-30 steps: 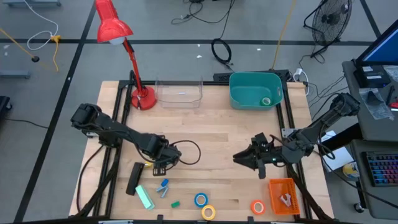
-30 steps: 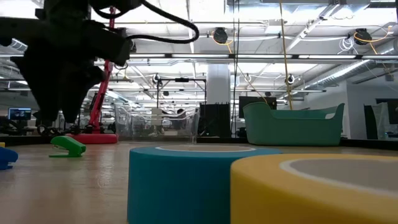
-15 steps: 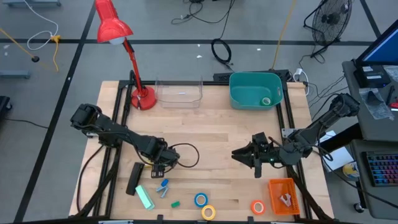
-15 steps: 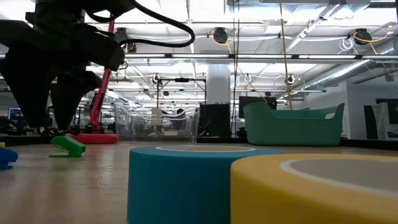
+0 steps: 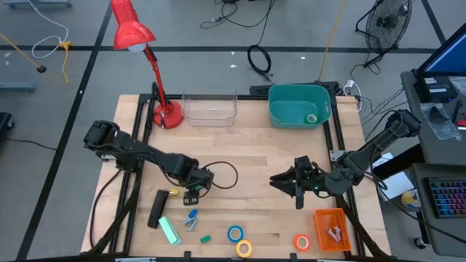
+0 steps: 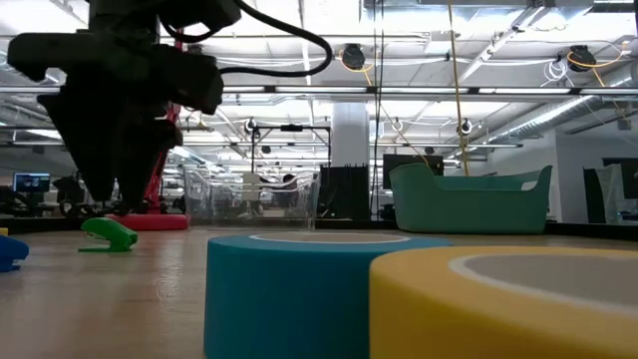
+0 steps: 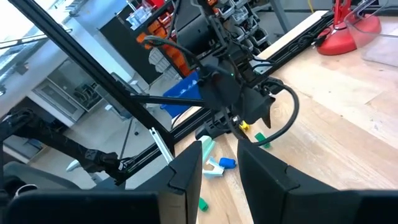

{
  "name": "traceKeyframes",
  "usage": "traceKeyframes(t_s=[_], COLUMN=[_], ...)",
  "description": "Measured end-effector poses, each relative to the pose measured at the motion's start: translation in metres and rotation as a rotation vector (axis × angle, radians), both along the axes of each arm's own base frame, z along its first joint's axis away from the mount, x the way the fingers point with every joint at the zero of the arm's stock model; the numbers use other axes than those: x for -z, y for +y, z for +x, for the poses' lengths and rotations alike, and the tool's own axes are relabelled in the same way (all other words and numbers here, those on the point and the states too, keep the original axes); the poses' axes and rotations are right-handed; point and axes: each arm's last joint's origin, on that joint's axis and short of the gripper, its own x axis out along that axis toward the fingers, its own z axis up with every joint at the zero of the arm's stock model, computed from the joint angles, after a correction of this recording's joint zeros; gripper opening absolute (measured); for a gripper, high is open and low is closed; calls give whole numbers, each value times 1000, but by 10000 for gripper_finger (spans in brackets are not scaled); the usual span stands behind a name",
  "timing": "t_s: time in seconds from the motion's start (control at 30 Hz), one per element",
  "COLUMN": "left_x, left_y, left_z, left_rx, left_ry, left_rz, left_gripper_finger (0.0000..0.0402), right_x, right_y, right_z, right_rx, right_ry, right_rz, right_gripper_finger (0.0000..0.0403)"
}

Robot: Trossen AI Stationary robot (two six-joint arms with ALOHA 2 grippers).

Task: Pick and place Stapler, Stapler remover, tape
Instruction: Put the small green stapler into the transparent bin

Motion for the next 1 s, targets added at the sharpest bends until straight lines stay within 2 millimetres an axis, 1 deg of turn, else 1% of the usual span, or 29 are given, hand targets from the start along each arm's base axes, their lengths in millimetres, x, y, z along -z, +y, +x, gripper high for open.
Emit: traceKeyframes(t_s=[0.1, 0.37, 0.6, 0.67, 0.73, 1.0], left_x=[3, 26, 32, 32, 32, 32], left_y=[2, 0, 0, 0, 1, 2], left_z=[3, 7, 8, 7, 8, 7], left_rx=[-3, 40, 57, 63, 66, 79], left_ry=[6, 99, 119, 119, 119, 130], left_rz=[-33, -42, -33, -23, -22, -45], left_gripper_finger=[269, 269, 264, 250, 228, 111], right_x=[0, 0, 0, 0, 0, -2], right_y=[0, 0, 0, -1, -2, -7], right_z=[0, 0, 0, 1, 2, 5], right_rx=[0, 0, 1, 6, 12, 34], right_ry=[0, -1, -1, -1, -3, -21], right_rz=[0, -1, 0, 0, 2, 11], right_gripper_finger=[95, 95, 95, 95, 95, 95])
